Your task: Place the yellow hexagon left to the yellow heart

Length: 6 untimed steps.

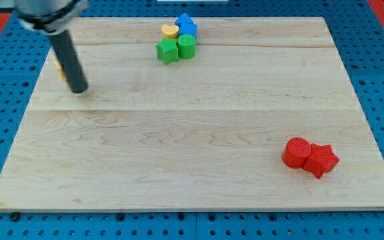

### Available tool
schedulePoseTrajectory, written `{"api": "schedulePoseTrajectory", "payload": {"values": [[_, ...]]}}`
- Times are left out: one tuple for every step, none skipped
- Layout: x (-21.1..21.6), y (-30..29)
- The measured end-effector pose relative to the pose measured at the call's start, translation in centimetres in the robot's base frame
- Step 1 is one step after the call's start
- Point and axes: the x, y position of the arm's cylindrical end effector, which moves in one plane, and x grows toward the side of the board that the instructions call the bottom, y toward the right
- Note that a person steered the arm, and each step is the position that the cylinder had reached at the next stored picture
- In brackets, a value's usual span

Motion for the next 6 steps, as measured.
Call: {"api": "schedulePoseTrajectory", "payload": {"values": [[-1.7, -5.6], [-4.6, -1.0], [-4.8, 5.5], [-7.4, 9.2], [-12.5, 8.4], [-12.9, 4.7]]}}
